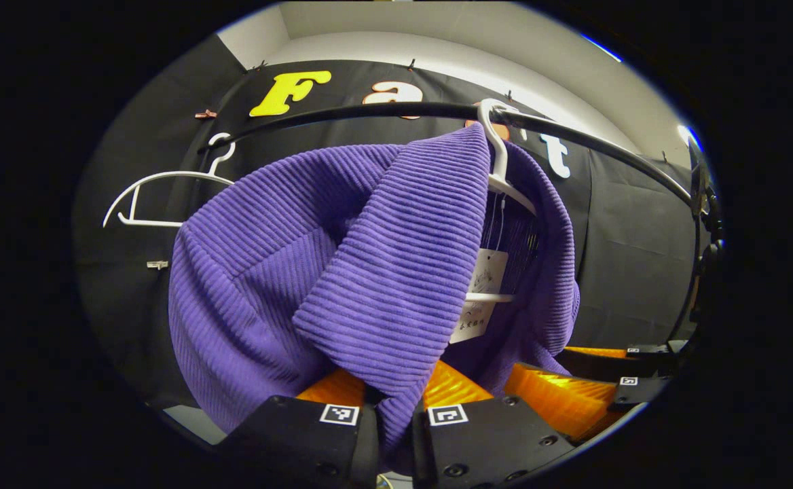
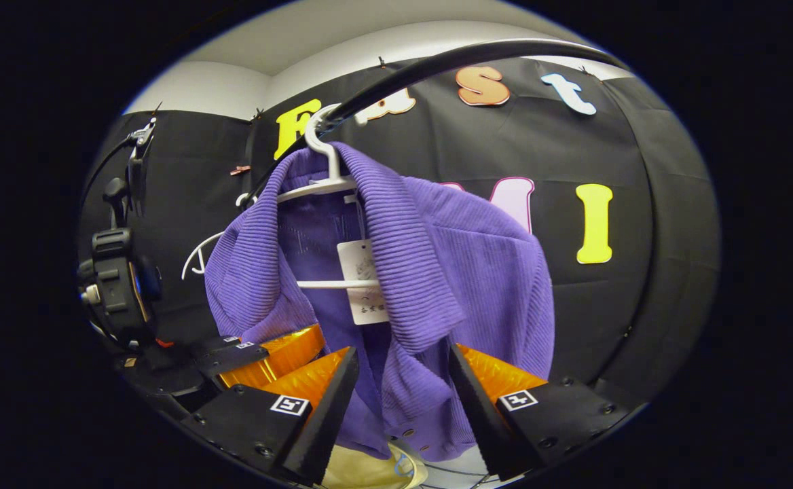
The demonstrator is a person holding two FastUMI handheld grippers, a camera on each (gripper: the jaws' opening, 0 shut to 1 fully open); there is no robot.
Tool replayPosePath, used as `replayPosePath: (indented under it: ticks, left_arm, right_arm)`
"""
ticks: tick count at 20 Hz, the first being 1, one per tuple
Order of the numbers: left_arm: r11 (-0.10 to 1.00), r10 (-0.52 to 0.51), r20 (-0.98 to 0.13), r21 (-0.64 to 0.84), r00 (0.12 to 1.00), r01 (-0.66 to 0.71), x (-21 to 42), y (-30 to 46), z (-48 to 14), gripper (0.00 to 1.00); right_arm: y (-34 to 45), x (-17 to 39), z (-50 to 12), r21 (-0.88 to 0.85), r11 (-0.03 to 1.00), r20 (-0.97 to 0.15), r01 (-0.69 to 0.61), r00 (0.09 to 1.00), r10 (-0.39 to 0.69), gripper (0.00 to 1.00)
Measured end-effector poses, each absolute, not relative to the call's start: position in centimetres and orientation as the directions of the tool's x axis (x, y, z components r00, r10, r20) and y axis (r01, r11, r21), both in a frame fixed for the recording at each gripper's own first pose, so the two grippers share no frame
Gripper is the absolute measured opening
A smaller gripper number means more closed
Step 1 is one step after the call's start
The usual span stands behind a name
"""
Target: Grasp the clothes on the hanger with both hands and then place them into the laundry hamper below.
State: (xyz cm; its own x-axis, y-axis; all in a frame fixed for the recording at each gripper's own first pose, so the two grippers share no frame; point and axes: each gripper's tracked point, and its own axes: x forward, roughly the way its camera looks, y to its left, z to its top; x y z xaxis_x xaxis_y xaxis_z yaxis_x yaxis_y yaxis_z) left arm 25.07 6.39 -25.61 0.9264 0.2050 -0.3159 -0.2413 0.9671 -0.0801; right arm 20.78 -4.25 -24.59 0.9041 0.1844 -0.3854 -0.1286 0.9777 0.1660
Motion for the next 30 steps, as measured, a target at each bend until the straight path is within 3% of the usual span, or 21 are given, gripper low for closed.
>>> replayPosePath:
  ticks: [3,6,8,10,13,15,21,27,28,30]
  left_arm:
    - [0.965,0.215,-0.325,-0.077,0.921,-0.252,24.5,6.9,-25.4,0.20]
    - [0.959,0.228,-0.327,-0.088,0.917,-0.270,24.2,7.3,-25.3,0.20]
    - [0.959,0.229,-0.321,-0.086,0.919,-0.269,24.1,7.0,-25.1,0.20]
    - [0.963,0.221,-0.322,-0.078,0.921,-0.259,24.1,6.7,-25.1,0.20]
    - [0.963,0.216,-0.326,-0.087,0.921,-0.256,24.1,6.9,-25.1,0.20]
    - [0.965,0.202,-0.325,-0.092,0.924,-0.244,24.0,6.8,-24.9,0.15]
    - [0.968,0.214,-0.327,-0.054,0.920,-0.244,22.8,7.6,-23.8,0.07]
    - [0.905,0.414,-0.168,0.185,0.894,-0.384,19.4,12.7,-16.3,0.07]
    - [0.890,0.431,-0.146,0.231,0.890,-0.393,19.1,13.3,-15.4,0.07]
    - [0.872,0.451,-0.114,0.269,0.885,-0.410,18.9,14.6,-14.1,0.07]
  right_arm:
    - [-4.0,21.9,-25.0,0.164,0.982,-0.382,-0.097,0.911,0.154,0.85]
    - [-6.4,23.3,-24.9,0.053,0.999,-0.346,0.005,0.938,0.013,0.85]
    - [-6.5,23.8,-25.8,0.020,1.000,-0.363,0.023,0.932,-0.014,0.85]
    - [-5.1,23.4,-26.8,0.079,0.997,-0.405,-0.018,0.913,0.049,0.60]
    - [-6.0,23.8,-26.9,0.073,0.997,-0.403,0.002,0.915,0.027,0.20]
    - [-5.7,23.6,-26.3,0.069,0.997,-0.388,-0.027,0.920,0.052,0.11]
    - [-9.1,22.2,-22.1,-0.018,1.000,-0.297,-0.013,0.955,0.007,0.11]
    - [-15.0,23.0,-14.2,-0.106,0.981,-0.078,0.161,0.982,-0.170,0.11]
    - [-15.1,23.2,-13.2,-0.139,0.975,-0.036,0.174,0.983,-0.180,0.16]
    - [-15.8,23.9,-11.0,-0.200,0.958,0.044,0.205,0.979,-0.200,0.11]
